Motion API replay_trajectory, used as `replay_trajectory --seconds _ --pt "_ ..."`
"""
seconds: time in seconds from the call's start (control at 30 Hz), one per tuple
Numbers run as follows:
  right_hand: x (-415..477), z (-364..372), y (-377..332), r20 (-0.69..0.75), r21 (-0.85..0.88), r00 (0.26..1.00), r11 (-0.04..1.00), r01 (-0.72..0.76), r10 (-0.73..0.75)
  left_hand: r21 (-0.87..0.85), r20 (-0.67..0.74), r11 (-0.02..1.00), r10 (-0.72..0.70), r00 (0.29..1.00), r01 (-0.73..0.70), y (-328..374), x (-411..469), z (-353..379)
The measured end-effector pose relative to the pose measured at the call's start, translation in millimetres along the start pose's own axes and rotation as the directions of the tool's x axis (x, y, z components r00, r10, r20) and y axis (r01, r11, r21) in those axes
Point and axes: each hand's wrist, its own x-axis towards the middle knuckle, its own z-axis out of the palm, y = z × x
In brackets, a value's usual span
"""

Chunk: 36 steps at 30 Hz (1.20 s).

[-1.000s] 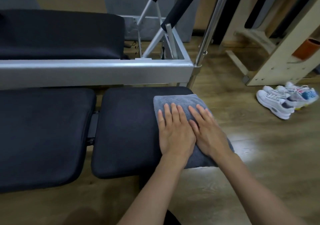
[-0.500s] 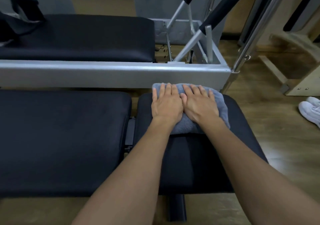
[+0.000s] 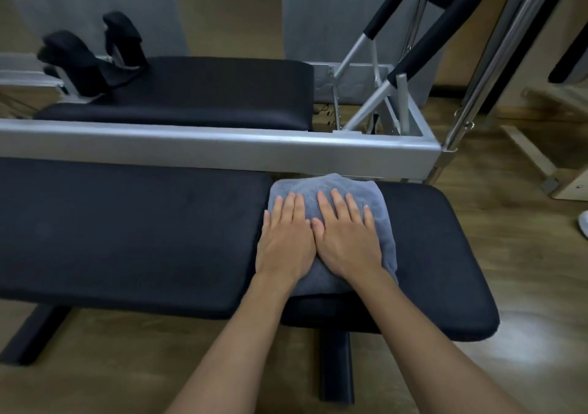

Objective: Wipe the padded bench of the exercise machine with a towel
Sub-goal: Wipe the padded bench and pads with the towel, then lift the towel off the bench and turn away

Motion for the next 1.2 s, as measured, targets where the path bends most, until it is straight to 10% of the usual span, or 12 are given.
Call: replay_trajectory --seconds 0.4,0.57,0.8,1.2 --pt "-88.6 -37.9 26.4 -0.122 0.125 0.988 0.989 -0.083 0.099 0.030 -0.037 0.996 -0.085 0.996 0.086 41.3 -77.8 -11.7" --pt "-93.8 -67.5 44.2 -0.132 0.030 0.868 0.877 -0.479 0.479 -0.201 -0.002 0.931 -0.312 0.950 0.305 50.3 -76.6 -34.6" --pt "-88.2 -62.7 42.5 0.020 0.103 0.820 0.814 -0.571 0.572 -0.480 0.206 0.722 -0.460 0.864 0.499 50.6 -49.3 -49.9" --pt "-80.9 -62.4 26.9 -0.018 0.136 0.832 0.825 -0.548 0.555 -0.628 -0.041 0.762 -0.234 0.971 0.156 39.9 -49.3 -44.1"
